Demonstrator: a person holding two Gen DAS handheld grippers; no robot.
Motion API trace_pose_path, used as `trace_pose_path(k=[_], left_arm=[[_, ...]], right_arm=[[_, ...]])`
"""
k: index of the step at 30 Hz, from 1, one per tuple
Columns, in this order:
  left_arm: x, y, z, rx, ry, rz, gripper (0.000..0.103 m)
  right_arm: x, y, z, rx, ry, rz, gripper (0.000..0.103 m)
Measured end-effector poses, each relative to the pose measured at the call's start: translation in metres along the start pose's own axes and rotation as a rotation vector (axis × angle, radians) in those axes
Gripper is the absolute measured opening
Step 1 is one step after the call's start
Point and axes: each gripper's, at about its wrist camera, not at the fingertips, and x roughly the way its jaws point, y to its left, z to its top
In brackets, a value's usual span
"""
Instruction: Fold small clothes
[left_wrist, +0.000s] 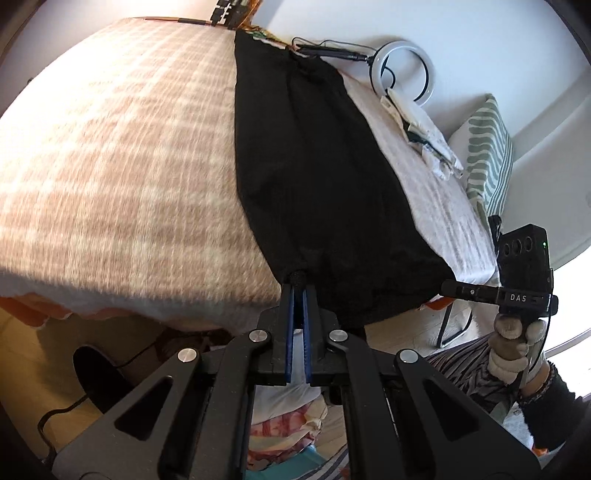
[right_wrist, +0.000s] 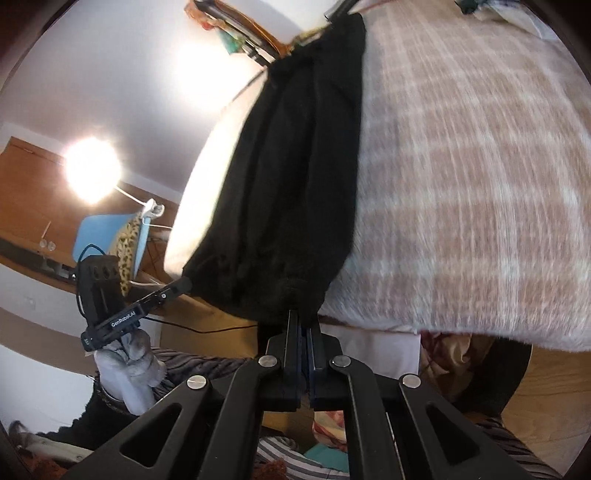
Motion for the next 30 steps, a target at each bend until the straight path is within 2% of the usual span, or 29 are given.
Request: trace_pose_path(k=[6,11,16,19,28,30], left_arm=[[-0.003,-0.006,0.03,-0.009,-0.027,-0.014,0.002],[0.0,-0.007,0.068,-0.008,-0.049,-0.002,0.002],[0.019,0.008,0.111,-0.043,-0.064,0.031,0.002],[0.037,0.018,0.13,-0.063,-0.049,0.048,0.002],[0.067,0.041,0.152,-0.095,-0.023,0.086,0.002],[0.069,0.043,0.155,-0.093,-0.033,0.133,0.002]], right_arm=[[-0.006,0.007,0.023,0.011,-0.039,0.024,0.0],[-0.009,0.01,0.055,0.028,-0.073,0.028,0.0],[-0.004,0.001,0.096,0.095,-0.108,0.044,0.0],[0.006,-0.002,0.116,0.098,-0.116,0.018,0.0],[0.032,-0.018,0.151,0.124,-0.096,-0.029,0.0],[0.034,-0.018,0.153,0.113,-0.099,-0.04,0.002]])
